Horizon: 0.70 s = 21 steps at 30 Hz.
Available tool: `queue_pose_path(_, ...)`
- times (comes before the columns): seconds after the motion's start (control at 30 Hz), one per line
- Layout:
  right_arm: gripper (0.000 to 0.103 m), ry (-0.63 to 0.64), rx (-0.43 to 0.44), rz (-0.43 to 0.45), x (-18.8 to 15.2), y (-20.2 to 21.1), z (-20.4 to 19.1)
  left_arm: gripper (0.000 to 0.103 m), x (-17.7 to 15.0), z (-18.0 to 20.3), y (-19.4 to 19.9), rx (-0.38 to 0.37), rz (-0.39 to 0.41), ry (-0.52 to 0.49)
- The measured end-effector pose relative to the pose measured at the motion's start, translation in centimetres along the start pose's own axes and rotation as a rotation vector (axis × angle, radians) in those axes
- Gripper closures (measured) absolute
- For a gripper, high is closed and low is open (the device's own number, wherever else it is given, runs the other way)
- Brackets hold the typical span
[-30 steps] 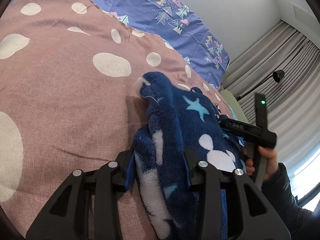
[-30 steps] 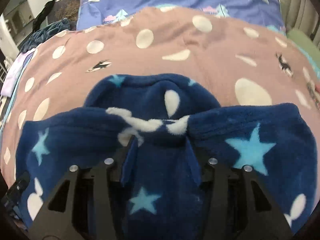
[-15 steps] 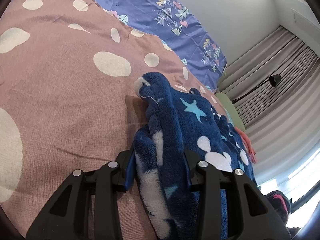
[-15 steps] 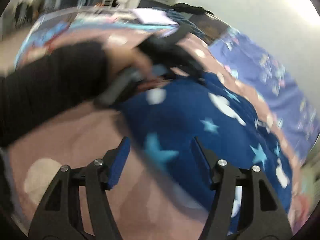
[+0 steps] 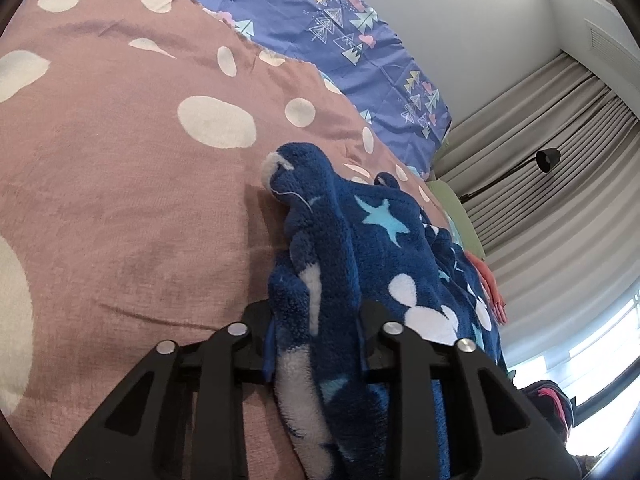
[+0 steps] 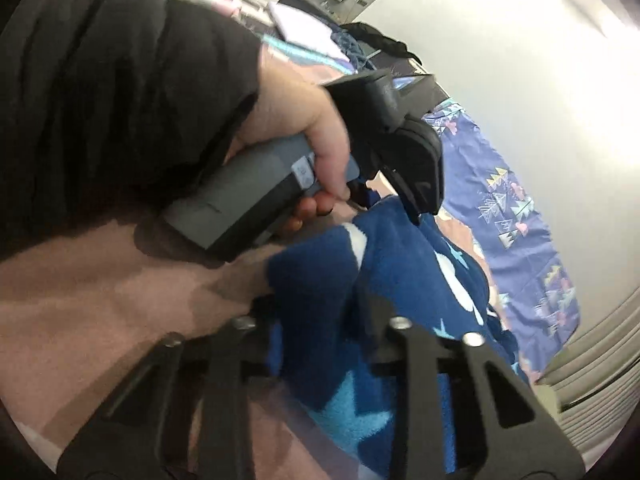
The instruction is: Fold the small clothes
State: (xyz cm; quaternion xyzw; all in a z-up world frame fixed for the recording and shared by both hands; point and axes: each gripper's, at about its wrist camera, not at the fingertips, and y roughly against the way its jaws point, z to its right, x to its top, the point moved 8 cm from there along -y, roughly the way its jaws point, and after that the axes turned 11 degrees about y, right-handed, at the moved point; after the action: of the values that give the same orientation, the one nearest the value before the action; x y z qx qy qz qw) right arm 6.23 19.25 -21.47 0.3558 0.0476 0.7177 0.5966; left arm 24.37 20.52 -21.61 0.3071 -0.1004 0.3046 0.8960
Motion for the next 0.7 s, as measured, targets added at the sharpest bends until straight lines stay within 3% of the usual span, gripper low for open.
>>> queue_pose_path(0.17, 0.081, -0.235, 0.059, 0.053, 0.4, 1.9, 5.1, 0.078, 0.7, 2.8, 0.7, -0.018, 0.015, -0.025)
queue_pose_path(0.43, 0.081, -0.46, 0.067, 0.126, -0.5, 5.6, 10.6, 0.078, 1.3, 9.6, 2.3, -0.024, 0.025, -0.161)
queue_pose_path(0.7, 0.082, -0.63, 0.043, 0.193, -4.0, 8.9, 15.7, 0.078, 1.0, 16.6, 1.0, -0.028, 0.01, -0.252)
